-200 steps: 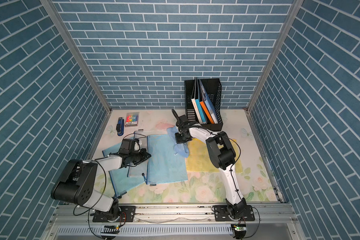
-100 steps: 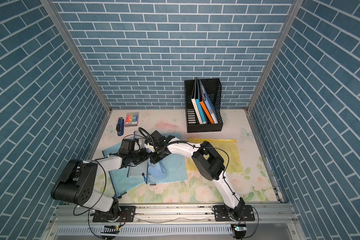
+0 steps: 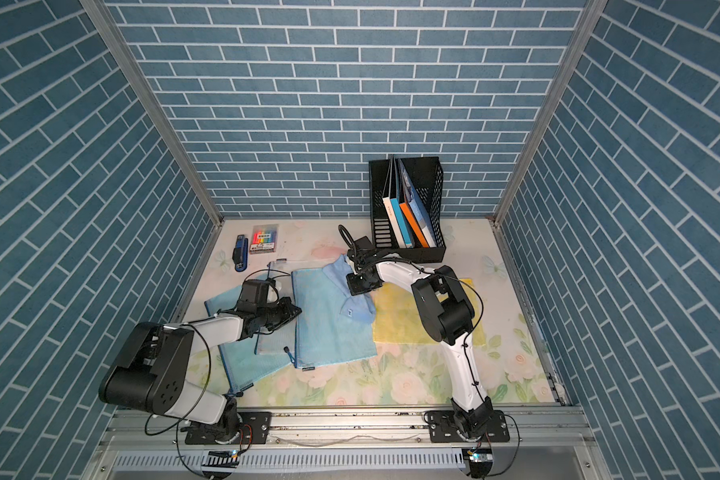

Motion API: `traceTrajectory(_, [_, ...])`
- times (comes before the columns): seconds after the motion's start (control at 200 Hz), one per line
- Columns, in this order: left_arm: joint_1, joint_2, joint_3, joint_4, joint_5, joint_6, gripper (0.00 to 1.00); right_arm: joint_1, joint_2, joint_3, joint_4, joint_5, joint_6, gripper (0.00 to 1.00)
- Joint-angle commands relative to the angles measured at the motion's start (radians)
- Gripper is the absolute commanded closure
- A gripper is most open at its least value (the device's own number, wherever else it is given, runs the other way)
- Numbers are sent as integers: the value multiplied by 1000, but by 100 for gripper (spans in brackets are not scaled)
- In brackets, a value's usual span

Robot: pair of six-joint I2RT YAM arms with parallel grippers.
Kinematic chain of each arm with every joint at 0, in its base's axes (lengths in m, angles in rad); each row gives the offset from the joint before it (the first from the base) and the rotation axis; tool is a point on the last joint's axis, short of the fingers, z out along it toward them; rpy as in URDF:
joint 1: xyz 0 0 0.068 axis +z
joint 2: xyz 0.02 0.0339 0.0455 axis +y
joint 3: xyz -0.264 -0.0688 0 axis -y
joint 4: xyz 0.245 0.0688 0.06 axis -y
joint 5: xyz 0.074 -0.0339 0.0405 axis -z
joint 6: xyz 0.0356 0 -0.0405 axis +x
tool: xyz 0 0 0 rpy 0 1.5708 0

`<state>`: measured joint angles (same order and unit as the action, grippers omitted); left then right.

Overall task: Wipe the document bag
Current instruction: Wipe the dirt from the document bag.

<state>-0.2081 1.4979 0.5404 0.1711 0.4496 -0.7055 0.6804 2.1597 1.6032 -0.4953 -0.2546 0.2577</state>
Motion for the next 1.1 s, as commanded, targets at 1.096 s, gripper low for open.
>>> traceTrajectory(1.096, [1,-4,-14,93,-49,-72,100,89,-75,-94,27,2,27,92])
